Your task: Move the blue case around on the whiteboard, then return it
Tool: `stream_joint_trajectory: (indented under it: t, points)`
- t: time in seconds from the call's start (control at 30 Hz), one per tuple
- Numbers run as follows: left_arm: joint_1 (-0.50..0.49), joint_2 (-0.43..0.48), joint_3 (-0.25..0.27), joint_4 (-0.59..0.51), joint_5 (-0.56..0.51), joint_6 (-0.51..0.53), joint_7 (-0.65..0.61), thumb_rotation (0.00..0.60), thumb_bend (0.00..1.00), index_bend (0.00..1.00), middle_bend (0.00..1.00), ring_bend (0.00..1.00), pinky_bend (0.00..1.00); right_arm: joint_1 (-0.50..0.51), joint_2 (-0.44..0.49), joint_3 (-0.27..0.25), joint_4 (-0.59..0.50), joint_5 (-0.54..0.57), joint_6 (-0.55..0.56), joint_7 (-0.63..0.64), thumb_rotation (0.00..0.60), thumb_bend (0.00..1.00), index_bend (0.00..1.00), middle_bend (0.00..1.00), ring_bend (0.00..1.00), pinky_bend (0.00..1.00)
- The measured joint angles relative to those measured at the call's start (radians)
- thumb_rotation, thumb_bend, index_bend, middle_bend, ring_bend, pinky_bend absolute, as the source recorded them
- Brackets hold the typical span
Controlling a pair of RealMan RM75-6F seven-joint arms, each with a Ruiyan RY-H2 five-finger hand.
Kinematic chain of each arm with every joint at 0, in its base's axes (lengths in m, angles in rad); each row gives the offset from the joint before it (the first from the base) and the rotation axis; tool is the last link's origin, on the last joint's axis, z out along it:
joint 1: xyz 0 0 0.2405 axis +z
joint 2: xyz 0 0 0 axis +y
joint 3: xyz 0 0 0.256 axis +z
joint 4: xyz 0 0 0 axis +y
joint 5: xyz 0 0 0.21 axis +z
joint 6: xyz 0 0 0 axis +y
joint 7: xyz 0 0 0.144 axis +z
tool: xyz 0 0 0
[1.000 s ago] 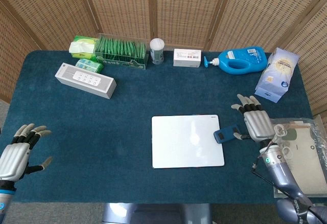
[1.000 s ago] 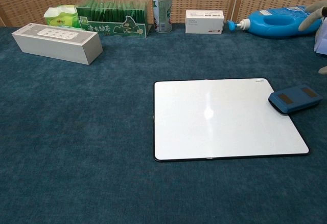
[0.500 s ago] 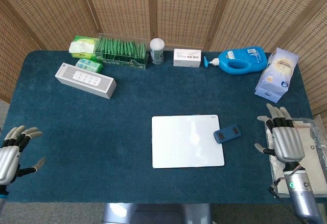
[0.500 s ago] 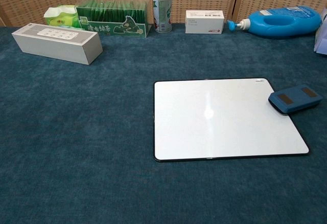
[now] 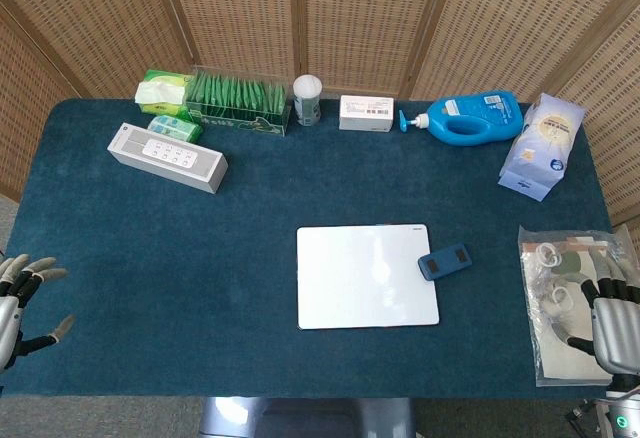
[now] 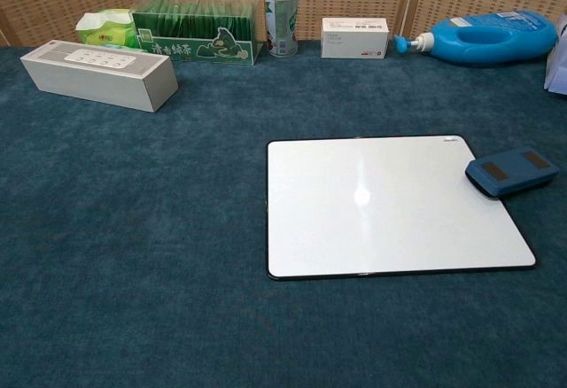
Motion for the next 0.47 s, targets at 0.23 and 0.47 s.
stream_joint_trajectory:
  t: [0.23,0.47]
  points:
    - [0.007,-0.004,-0.002,0.0,0.019,0.022,0.001,0.6,0.33,0.28,0.21,0.08,0.0,-0.024,-0.012,0.008,0.019,-0.026,0.019,0.025,0.6,0.04,0.32,0.06,0.0,0.0]
    - [0.003,-0.013,-0.013,-0.006,0.036,0.03,0.022,0.6,0.33,0.28,0.22,0.08,0.0,-0.037,-0.044,0.019,0.038,-0.044,0.014,0.035,0.6,0.04,0.34,0.06,0.0,0.0]
